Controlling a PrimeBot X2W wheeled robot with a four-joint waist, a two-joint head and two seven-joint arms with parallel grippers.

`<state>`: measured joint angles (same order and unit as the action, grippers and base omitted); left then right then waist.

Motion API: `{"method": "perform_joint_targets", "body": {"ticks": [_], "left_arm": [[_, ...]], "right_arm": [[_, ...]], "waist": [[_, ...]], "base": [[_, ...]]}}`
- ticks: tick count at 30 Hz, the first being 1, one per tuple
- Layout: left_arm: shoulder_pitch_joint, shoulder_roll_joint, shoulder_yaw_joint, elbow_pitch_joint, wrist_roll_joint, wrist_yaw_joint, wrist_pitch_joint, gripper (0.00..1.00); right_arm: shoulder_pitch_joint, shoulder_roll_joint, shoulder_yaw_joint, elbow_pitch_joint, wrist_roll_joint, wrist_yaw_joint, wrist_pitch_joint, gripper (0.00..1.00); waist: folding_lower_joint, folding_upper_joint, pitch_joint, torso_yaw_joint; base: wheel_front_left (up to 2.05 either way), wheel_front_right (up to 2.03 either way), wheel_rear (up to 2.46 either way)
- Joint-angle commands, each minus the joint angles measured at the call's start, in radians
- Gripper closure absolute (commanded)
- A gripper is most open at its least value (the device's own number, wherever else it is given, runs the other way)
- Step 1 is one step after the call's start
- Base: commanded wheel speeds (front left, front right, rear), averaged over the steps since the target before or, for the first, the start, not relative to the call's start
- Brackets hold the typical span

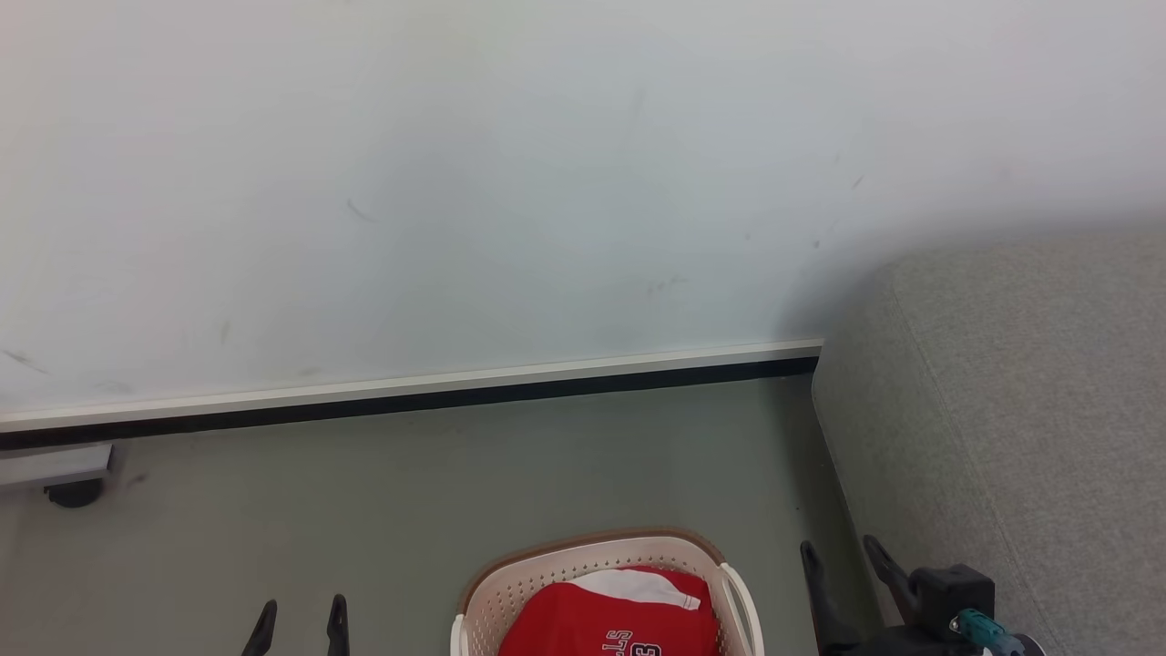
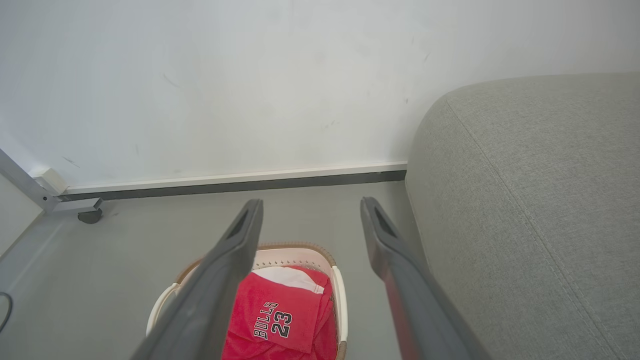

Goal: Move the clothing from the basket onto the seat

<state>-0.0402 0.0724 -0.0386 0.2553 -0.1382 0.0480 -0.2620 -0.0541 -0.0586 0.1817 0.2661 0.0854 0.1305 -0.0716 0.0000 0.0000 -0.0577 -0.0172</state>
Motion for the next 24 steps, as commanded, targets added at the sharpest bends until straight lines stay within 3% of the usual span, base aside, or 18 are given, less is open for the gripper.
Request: {"method": "perform_joint_targets", "body": {"ticks": [1, 17, 24], "left_arm": [[0.000, 0.001, 0.003, 0.008, 0.001, -0.002, -0.005, 0.00], [0.000, -0.006, 0.008, 0.010, -0.013, 0.002, -0.005, 0.00], [0.015, -0.009, 0.005, 0.033, -0.039, -0.017, -0.004, 0.00]], "right_arm": [[-0.012, 0.002, 0.003, 0.000, -0.007, 0.000, -0.005, 0.00], [-0.016, 0.002, 0.007, -0.001, -0.010, 0.000, -0.005, 0.00], [-0.020, 0.000, 0.023, -0.009, -0.006, 0.000, -0.010, 0.00]], "waist": [[0.0000, 0.0000, 0.001, 0.000], [0.0000, 0.0000, 0.005, -0.009], [0.0000, 0.0000, 0.022, -0.050]], "base": [[0.00, 0.00, 0.00], [0.00, 0.00, 0.00], [0.00, 0.00, 0.00]]}}
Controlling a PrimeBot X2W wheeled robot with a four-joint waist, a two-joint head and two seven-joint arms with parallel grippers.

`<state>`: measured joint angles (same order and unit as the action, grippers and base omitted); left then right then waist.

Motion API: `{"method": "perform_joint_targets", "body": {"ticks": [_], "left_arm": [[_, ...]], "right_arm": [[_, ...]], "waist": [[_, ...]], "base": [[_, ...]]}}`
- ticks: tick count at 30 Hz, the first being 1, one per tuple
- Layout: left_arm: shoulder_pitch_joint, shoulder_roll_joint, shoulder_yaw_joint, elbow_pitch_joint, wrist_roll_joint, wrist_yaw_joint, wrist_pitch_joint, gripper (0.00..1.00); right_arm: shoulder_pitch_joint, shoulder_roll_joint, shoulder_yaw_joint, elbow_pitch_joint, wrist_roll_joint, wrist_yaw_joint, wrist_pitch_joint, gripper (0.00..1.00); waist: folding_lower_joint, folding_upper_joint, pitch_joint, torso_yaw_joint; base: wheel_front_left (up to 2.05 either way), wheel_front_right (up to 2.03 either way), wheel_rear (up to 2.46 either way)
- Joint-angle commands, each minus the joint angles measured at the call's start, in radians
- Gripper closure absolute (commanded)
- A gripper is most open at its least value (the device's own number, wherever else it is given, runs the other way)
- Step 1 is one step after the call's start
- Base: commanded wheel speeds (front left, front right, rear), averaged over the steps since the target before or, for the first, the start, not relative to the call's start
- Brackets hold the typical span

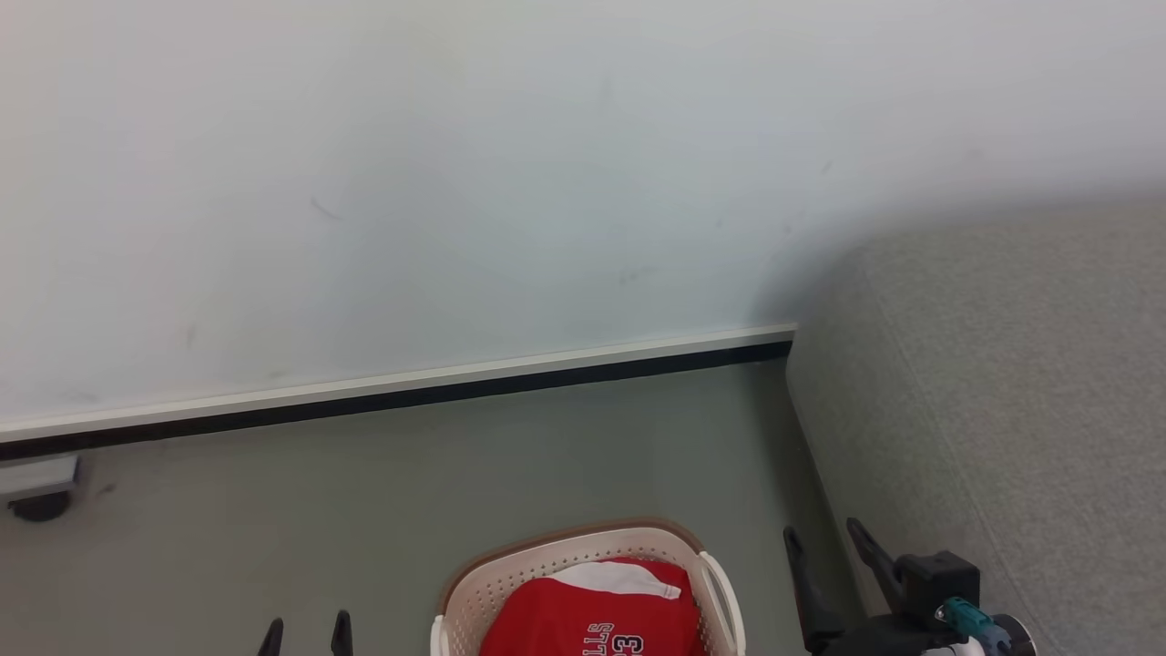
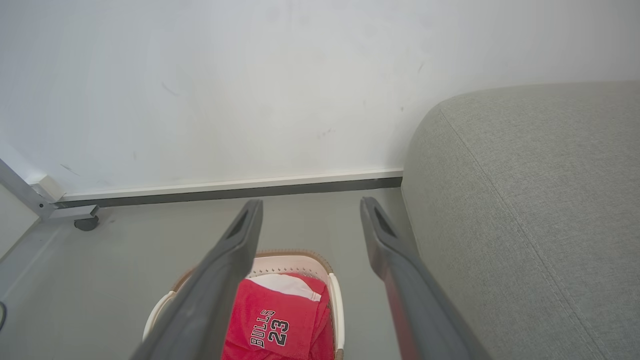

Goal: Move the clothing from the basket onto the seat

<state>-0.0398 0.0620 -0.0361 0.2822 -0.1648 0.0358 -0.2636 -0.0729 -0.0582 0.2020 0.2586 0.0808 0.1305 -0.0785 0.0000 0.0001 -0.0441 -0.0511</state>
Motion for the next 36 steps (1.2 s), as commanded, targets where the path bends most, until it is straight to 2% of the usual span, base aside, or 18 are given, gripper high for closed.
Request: {"method": "perform_joint_targets", "body": {"ticks": [1, 9, 10, 16, 25, 29, 36], "left_arm": [[0.018, 0.001, 0.003, 0.019, -0.015, -0.008, -0.002, 0.00], [-0.010, -0.007, -0.018, 0.112, -0.079, -0.014, 0.002, 0.00], [-0.031, -0.007, -0.019, 0.133, -0.093, -0.013, 0.003, 0.00], [-0.112, 0.005, -0.036, 0.224, -0.100, -0.026, 0.024, 0.00], [-0.311, 0.081, -0.057, 0.344, -0.064, -0.036, 0.110, 0.00], [-0.377, 0.107, -0.065, 0.374, -0.050, -0.037, 0.152, 0.00], [-0.546, 0.137, -0.122, 0.474, -0.005, -0.048, 0.252, 0.00]], "right_arm": [[-0.006, -0.001, 0.013, -0.002, 0.002, 0.000, -0.003, 0.00], [-0.037, -0.011, 0.086, -0.015, 0.027, 0.000, -0.014, 0.00], [-0.053, -0.010, 0.103, -0.024, 0.031, 0.000, -0.020, 0.00], [-0.091, -0.001, 0.134, -0.033, 0.038, 0.000, -0.059, 0.00], [-0.166, 0.011, 0.148, -0.038, 0.111, 0.000, -0.154, 0.00], [-0.187, 0.012, 0.152, -0.052, 0.154, 0.000, -0.172, 0.00], [-0.212, 0.012, 0.123, -0.096, 0.206, 0.000, -0.185, 0.00]], "waist": [[0.0000, -0.0001, 0.013, -0.030], [0.0000, -0.0001, 0.072, -0.160], [0.0000, -0.0001, 0.109, -0.205], [0.0000, -0.0001, 0.240, -0.337], [0.0000, -0.0001, 0.486, -0.481], [0.0000, -0.0001, 0.570, -0.508], [0.0000, -0.0001, 0.722, -0.493]], "base": [[0.00, 0.00, 0.00], [0.00, 0.00, 0.00], [0.00, 0.00, 0.00], [0.00, 0.00, 0.00], [0.00, 0.00, 0.00], [0.00, 0.00, 0.00], [0.00, 0.00, 0.00]]}}
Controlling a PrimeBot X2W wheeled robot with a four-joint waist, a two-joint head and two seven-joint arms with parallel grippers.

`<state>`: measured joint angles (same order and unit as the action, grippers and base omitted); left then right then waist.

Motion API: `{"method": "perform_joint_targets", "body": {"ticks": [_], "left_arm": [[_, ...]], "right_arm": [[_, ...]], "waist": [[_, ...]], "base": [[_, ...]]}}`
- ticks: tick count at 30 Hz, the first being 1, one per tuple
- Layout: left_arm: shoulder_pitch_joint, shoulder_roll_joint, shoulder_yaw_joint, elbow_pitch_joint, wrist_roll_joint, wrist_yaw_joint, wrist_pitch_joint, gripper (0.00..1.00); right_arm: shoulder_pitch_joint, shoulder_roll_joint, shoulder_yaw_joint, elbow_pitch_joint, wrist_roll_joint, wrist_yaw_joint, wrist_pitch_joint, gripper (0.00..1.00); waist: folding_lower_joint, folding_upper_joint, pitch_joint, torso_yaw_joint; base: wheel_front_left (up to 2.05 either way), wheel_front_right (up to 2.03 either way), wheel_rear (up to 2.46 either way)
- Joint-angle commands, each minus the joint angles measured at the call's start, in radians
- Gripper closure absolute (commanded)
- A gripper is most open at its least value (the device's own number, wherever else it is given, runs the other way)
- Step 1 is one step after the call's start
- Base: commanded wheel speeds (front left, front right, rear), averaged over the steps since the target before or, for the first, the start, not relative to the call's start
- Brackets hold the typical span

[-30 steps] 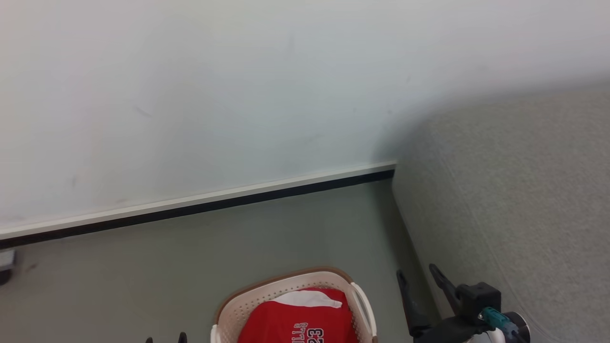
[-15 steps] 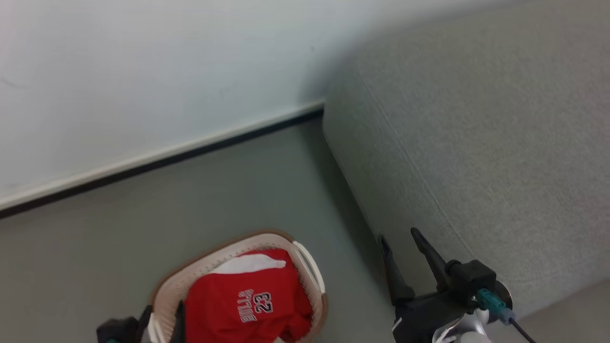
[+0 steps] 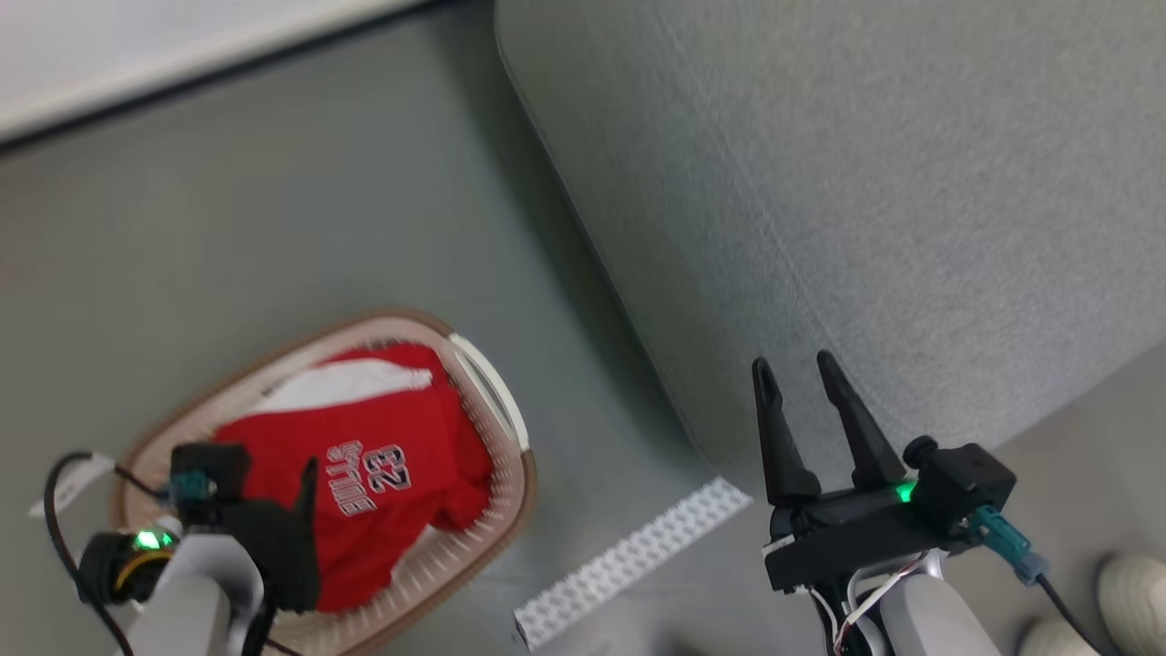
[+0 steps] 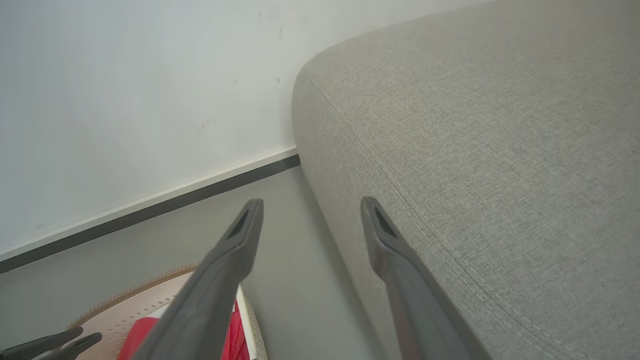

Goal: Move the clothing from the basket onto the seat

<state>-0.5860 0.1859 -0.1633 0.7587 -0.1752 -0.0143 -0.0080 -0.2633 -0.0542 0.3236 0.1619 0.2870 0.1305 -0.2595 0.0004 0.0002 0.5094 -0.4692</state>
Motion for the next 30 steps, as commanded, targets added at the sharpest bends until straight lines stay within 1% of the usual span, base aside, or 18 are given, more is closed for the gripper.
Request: {"method": "perform_joint_targets", "body": {"ticks": [1, 8, 12, 17, 20, 26, 30], "left_arm": [[-0.021, 0.018, 0.001, 0.013, 0.013, 0.007, 0.004, 0.00], [-0.134, 0.033, -0.023, 0.105, 0.054, 0.071, 0.041, 0.00], [-0.174, 0.041, -0.028, 0.140, 0.077, 0.118, 0.045, 0.00], [-0.214, 0.046, -0.024, 0.174, 0.086, 0.191, 0.031, 0.00], [-0.222, 0.048, -0.017, 0.188, 0.083, 0.222, 0.006, 0.00], [-0.236, 0.053, -0.011, 0.219, 0.063, 0.236, -0.021, 0.00], [-0.237, 0.058, -0.001, 0.234, 0.053, 0.233, -0.055, 0.00]], "right_arm": [[-0.020, 0.008, 0.002, -0.010, 0.006, 0.000, -0.004, 0.00], [-0.006, 0.007, 0.020, -0.067, 0.050, 0.000, -0.005, 0.00], [0.005, 0.007, 0.024, -0.088, 0.066, 0.000, -0.005, 0.00], [0.005, 0.007, 0.029, -0.093, 0.082, 0.000, -0.005, 0.00], [-0.002, 0.007, 0.041, -0.093, 0.100, 0.000, -0.005, 0.00], [-0.016, 0.006, 0.067, -0.083, 0.122, 0.000, -0.005, 0.00], [-0.038, 0.006, 0.074, -0.071, 0.132, 0.000, -0.005, 0.00]], "waist": [[-0.0004, -0.0002, 0.184, -0.074], [-0.0004, -0.0002, 0.260, -0.062], [-0.0004, -0.0002, 0.290, -0.055], [-0.0004, -0.0002, 0.315, -0.051], [-0.0004, -0.0002, 0.322, -0.051], [-0.0004, -0.0002, 0.328, -0.052], [-0.0004, -0.0002, 0.327, -0.054]], "base": [[0.00, 0.00, 0.00], [0.00, 0.00, 0.00], [0.00, 0.00, 0.00], [0.00, 0.00, 0.00], [0.00, 0.00, 0.00], [0.00, 0.00, 0.00], [0.00, 0.00, 0.00]]}}
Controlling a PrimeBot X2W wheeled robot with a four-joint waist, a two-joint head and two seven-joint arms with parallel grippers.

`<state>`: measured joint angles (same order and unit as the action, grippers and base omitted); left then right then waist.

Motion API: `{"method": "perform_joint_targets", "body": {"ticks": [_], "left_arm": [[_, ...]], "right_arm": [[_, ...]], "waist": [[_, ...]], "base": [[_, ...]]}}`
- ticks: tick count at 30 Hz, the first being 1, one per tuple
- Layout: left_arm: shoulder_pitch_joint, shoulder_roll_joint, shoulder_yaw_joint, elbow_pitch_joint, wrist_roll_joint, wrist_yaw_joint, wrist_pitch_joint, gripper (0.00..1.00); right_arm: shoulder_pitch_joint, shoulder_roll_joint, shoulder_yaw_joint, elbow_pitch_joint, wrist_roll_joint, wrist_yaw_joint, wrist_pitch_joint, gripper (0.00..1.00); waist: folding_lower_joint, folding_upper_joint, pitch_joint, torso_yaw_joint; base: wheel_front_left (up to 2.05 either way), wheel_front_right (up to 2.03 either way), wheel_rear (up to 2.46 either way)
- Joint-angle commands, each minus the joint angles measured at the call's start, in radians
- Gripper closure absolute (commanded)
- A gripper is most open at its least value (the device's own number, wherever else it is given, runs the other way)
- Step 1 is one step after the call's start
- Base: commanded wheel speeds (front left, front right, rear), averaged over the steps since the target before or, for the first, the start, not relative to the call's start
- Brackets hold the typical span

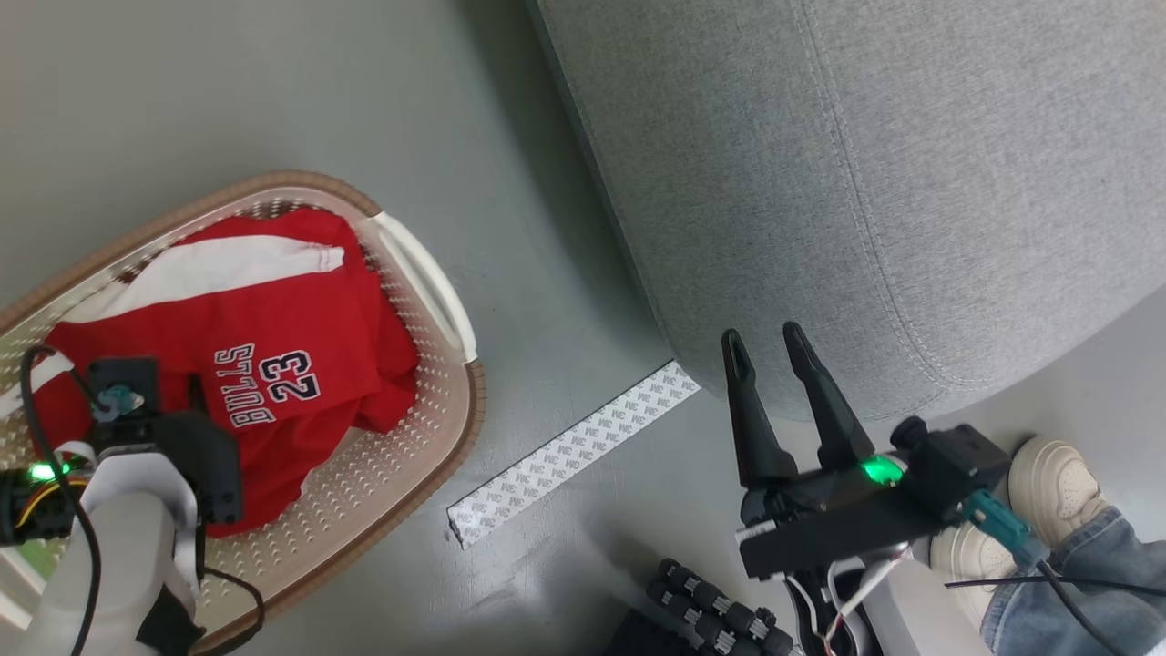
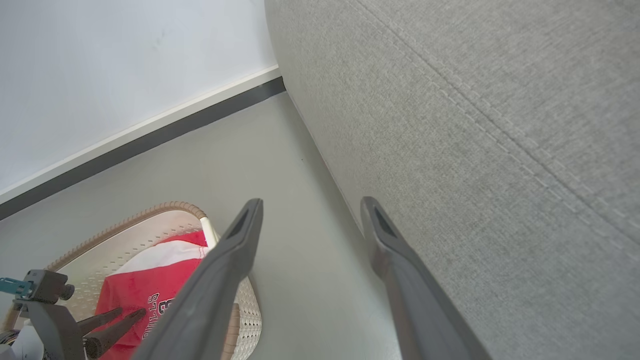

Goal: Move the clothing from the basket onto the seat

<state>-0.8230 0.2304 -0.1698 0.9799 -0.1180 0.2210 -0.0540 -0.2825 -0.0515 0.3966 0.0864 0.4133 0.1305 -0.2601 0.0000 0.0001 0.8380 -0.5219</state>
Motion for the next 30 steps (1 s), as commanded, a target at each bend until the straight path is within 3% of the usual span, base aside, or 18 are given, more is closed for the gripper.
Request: {"method": "perform_joint_targets", "body": {"ticks": [1, 10, 11, 12, 13, 14, 26, 30], "left_arm": [[0.002, 0.015, 0.006, 0.017, -0.007, -0.004, -0.014, 0.00], [-0.023, 0.016, -0.028, 0.091, -0.009, -0.064, 0.009, 0.00], [-0.030, 0.015, -0.034, 0.102, -0.007, -0.072, 0.014, 0.06], [-0.039, 0.012, -0.040, 0.114, -0.006, -0.080, 0.015, 0.30], [-0.047, 0.009, -0.045, 0.124, -0.004, -0.086, 0.016, 0.61], [-0.056, 0.004, -0.049, 0.135, -0.005, -0.091, 0.010, 1.00], [-0.095, 0.054, -0.029, 0.237, -0.057, -0.142, -0.126, 1.00], [-0.071, 0.022, -0.028, 0.247, -0.072, -0.173, -0.181, 1.00]], "right_arm": [[-0.020, 0.004, 0.003, 0.008, 0.009, 0.000, -0.004, 0.00], [-0.002, 0.004, 0.010, 0.004, 0.004, 0.000, -0.004, 0.00], [0.008, 0.003, 0.008, 0.004, 0.001, 0.000, -0.004, 0.00], [0.015, 0.003, 0.006, 0.004, -0.001, 0.000, -0.004, 0.00], [0.020, 0.003, 0.004, 0.002, -0.002, 0.000, -0.004, 0.00], [0.026, 0.003, 0.002, 0.000, -0.005, 0.000, -0.004, 0.00], [-0.041, 0.003, 0.070, 0.019, 0.022, 0.000, -0.004, 0.00], [-0.072, 0.003, 0.066, 0.053, 0.003, 0.000, -0.004, 0.00]], "waist": [[0.0000, -0.0001, -0.004, -0.003], [0.0000, -0.0001, 0.000, -0.002], [0.0000, -0.0001, 0.004, 0.000], [0.0000, -0.0001, 0.008, 0.001], [0.0000, -0.0001, 0.011, 0.001], [0.0000, -0.0001, 0.013, 0.002], [0.0000, -0.0001, -0.029, -0.026], [0.0000, -0.0001, -0.095, 0.008]], "base": [[0.00, 0.00, 0.00], [0.00, 0.00, 0.00], [0.00, 0.00, 0.00], [0.00, 0.00, 0.00], [0.00, 0.00, 0.00], [0.00, 0.00, 0.00], [0.00, 0.00, 0.00], [0.00, 0.00, 0.00]]}}
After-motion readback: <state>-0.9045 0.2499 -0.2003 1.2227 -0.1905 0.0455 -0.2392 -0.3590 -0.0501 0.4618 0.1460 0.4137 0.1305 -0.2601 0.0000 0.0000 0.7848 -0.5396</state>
